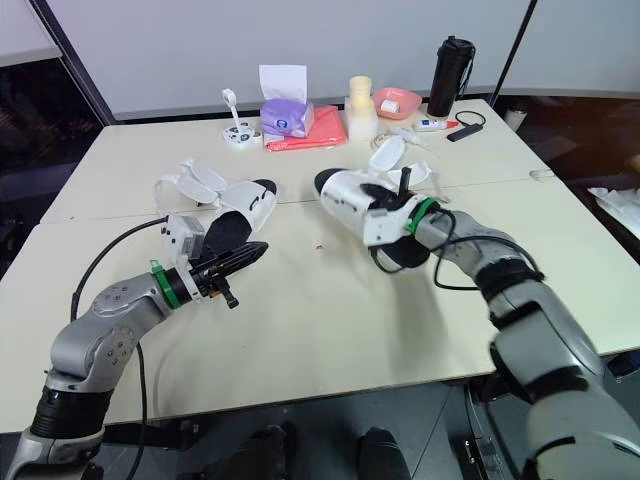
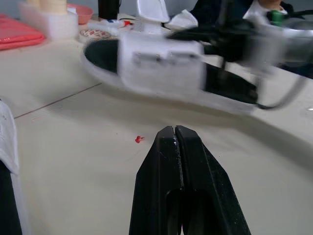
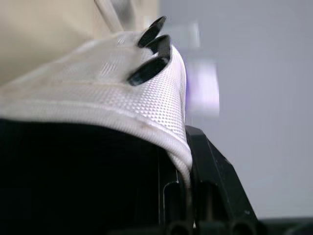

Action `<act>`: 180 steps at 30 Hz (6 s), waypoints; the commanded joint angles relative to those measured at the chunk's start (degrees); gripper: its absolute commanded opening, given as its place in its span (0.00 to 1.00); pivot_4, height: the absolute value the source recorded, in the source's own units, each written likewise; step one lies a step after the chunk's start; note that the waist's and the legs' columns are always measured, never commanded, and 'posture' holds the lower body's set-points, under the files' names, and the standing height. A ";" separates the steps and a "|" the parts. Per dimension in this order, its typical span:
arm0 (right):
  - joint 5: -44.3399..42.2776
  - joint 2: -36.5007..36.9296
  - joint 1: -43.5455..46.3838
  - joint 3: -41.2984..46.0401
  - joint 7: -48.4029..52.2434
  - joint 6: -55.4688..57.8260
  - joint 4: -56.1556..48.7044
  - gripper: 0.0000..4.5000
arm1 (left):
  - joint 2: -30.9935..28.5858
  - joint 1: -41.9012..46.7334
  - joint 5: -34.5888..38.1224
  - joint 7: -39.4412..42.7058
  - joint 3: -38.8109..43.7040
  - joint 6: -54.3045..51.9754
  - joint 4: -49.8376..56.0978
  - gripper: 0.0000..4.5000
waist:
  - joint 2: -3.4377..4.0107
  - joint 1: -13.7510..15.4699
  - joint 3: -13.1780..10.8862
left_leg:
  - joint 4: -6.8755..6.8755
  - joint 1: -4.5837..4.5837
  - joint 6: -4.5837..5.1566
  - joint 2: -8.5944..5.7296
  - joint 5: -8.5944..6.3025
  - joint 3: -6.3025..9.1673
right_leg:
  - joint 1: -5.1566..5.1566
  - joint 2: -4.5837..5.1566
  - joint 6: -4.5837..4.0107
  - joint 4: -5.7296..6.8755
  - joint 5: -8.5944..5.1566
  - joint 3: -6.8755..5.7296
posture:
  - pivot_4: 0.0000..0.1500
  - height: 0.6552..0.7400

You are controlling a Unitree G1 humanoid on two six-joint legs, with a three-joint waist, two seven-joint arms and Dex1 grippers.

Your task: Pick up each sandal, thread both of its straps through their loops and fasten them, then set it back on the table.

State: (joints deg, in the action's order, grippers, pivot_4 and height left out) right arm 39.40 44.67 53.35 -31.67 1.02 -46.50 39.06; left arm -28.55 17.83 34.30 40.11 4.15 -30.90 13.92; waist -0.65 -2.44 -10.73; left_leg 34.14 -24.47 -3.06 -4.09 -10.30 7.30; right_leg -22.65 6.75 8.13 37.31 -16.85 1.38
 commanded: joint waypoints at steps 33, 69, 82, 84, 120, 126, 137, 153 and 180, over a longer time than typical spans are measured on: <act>38.90 -3.55 17.81 -17.25 -29.88 -29.26 13.40 0.24 | -1.73 1.63 -1.78 6.78 -2.78 1.51 0.59 0.00 | 0.03 -0.30 -0.01 | -0.08 0.12 -0.35 0.04 0.22 -0.08 | -0.05 -0.05 -0.05 0.15 0.00 0.14 | 1.00 1.00; -76.52 8.45 -25.59 28.77 31.85 91.20 -57.06 0.98 | 9.16 22.72 -21.63 30.43 -16.90 24.87 -46.65 0.00 | 0.11 1.73 0.00 | 0.77 0.03 0.36 0.03 -0.19 0.06 | 0.40 0.02 0.00 0.16 0.02 -0.09 | 1.00 1.00; -79.51 -8.83 -9.77 32.41 30.66 106.61 -34.77 0.98 | 12.95 23.44 -23.52 29.90 -16.51 26.49 -49.78 0.00 | 0.11 1.72 0.00 | 0.94 0.00 0.37 -0.04 -0.19 0.11 | 0.46 0.03 0.10 0.22 0.07 -0.14 | 1.00 1.00; -78.71 -11.29 -6.89 32.95 30.38 106.29 -29.22 0.98 | 13.02 23.28 -23.60 29.87 -16.47 26.58 -49.64 0.00 | 0.11 1.64 0.00 | 0.94 0.00 0.37 -0.04 -0.20 0.11 | 0.45 0.03 0.10 0.24 0.07 -0.14 | 1.00 1.00; -77.82 -21.93 11.20 48.16 29.59 106.68 -6.11 0.02 | 13.45 22.60 -23.49 28.05 -14.85 26.47 -48.42 0.00 | 0.13 1.39 0.00 | 0.93 0.00 0.37 -0.05 -0.19 0.08 | 0.29 0.03 0.11 0.50 0.07 -0.12 | 1.00 1.00; -77.84 -19.00 9.30 48.74 29.50 107.24 -11.41 0.02 | 13.57 22.12 -23.47 27.84 -14.90 25.98 -47.61 0.00 | 0.13 1.37 0.00 | 0.93 -0.01 0.37 -0.05 -0.19 0.06 | 0.25 0.03 0.11 0.52 0.07 -0.10 | 1.00 1.00; -77.20 -18.54 5.10 50.21 25.03 110.58 -13.11 0.98 | 13.77 21.73 -23.57 27.67 -15.14 25.67 -47.08 0.00 | 0.13 1.36 0.00 | 0.92 -0.01 0.37 -0.05 -0.19 0.05 | 0.25 0.03 0.11 0.52 0.06 -0.08 | 1.00 1.00; -73.80 -26.15 9.87 45.53 30.73 107.27 0.12 0.99 | 13.32 21.62 -23.80 26.38 -14.69 25.94 -46.72 0.00 | 0.13 1.25 0.00 | 0.92 0.00 0.36 -0.04 -0.19 0.03 | 0.21 0.02 0.11 0.59 0.06 -0.08 | 1.00 1.00; -71.10 -23.32 21.34 49.23 36.24 97.72 13.46 0.99 | 13.98 21.40 -23.67 25.24 -14.70 26.01 -46.12 0.00 | 0.15 1.28 -0.01 | 0.91 0.00 0.35 -0.05 -0.19 0.03 | 0.19 0.01 0.11 0.61 0.06 -0.07 | 1.00 1.00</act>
State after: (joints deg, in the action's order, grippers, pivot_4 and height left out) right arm -31.42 20.57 72.24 16.31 36.47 51.94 53.78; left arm -14.70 39.00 11.14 65.77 -10.59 -5.27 -32.45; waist -0.50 -1.17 -10.74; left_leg 35.05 -24.48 -2.71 -4.13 -10.48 7.32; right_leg -22.46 6.76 8.24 37.92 -16.79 1.31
